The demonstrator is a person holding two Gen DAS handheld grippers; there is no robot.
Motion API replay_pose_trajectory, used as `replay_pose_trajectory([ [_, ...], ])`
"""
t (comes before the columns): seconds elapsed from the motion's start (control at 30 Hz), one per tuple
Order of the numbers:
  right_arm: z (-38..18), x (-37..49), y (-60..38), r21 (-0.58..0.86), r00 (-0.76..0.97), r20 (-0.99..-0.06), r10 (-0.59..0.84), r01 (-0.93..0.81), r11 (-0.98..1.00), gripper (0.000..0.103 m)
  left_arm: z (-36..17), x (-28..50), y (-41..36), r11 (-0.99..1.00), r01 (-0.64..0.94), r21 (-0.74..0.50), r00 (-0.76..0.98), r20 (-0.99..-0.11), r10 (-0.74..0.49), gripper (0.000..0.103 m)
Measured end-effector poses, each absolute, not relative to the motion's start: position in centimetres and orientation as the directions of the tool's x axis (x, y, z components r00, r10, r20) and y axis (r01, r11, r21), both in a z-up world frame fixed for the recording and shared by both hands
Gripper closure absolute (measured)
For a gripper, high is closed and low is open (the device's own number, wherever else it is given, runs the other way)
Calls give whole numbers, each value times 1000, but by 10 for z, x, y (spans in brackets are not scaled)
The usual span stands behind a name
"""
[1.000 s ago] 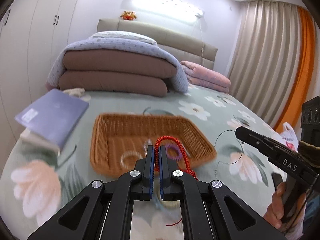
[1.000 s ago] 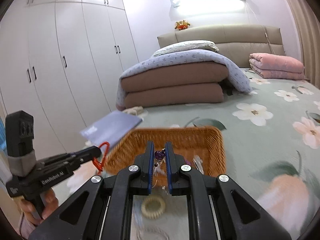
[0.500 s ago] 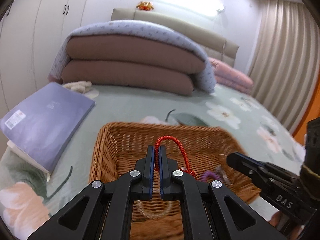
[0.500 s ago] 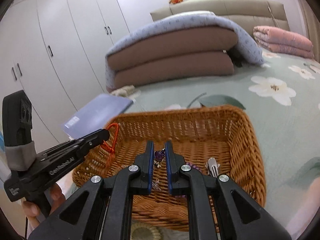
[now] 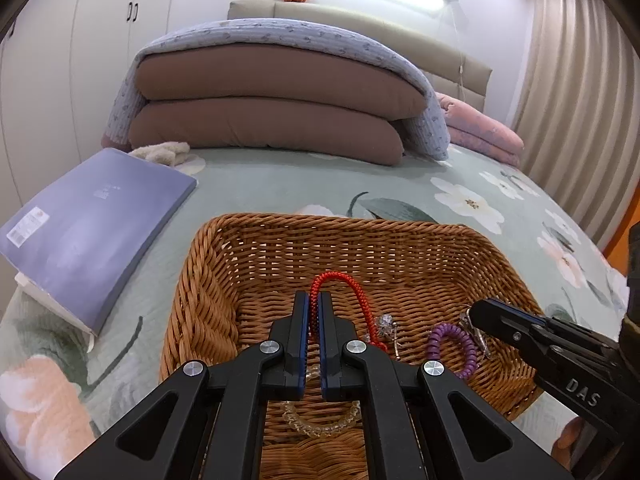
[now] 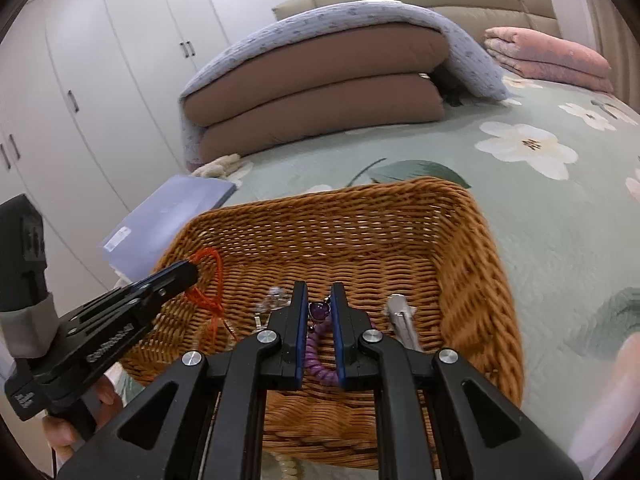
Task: Organize jewelry
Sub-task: 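Carry the earring and red cord into the wicker basket and open both tools, then grasp the small gold charm with the right tool while the left tool grasps the gold square pendant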
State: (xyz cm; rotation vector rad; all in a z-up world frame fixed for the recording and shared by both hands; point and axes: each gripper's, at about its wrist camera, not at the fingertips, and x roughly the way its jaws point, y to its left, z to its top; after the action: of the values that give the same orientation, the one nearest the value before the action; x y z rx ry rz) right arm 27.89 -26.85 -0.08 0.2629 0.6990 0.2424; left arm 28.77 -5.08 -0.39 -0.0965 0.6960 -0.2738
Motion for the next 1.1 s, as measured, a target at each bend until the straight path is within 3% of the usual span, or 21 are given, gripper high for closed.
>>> replay_pose_trajectory([
  [0.07, 0, 278, -273, 325, 740, -601, 302, -119, 938, 87, -5, 289, -49, 954, 217, -207, 718, -628, -300, 87],
  [0.13, 3, 275, -278, 329, 751, -591, 294, -109, 938, 82, -3, 288, -47, 952, 217, -216, 721, -621, -306, 63],
  [0.17, 4, 272, -280, 327, 757, -586, 289, -105, 939, 74, 0, 286, -46, 951, 218, -217, 731, -609, -307, 60],
  [0.2, 7, 269, -282, 325, 767, -577, 280, -99, 941, 68, 3, 284, -46, 950, 222, -220, 736, -601, -311, 59],
  [0.6, 51, 214, -287, 364, 789, -503, 353, -177, 914, 67, 46, 242, -41, 932, 269, -242, 769, -528, -359, 59],
  [0.9, 52, 142, -281, 300, 757, -554, 347, -208, 931, 67, 57, 154, -27, 930, 289, -226, 766, -529, -366, 59],
  [1.1, 7, 86, -277, 164, 748, -609, 265, -208, 964, 67, 29, 109, -13, 943, 265, -199, 747, -576, -332, 59],
])
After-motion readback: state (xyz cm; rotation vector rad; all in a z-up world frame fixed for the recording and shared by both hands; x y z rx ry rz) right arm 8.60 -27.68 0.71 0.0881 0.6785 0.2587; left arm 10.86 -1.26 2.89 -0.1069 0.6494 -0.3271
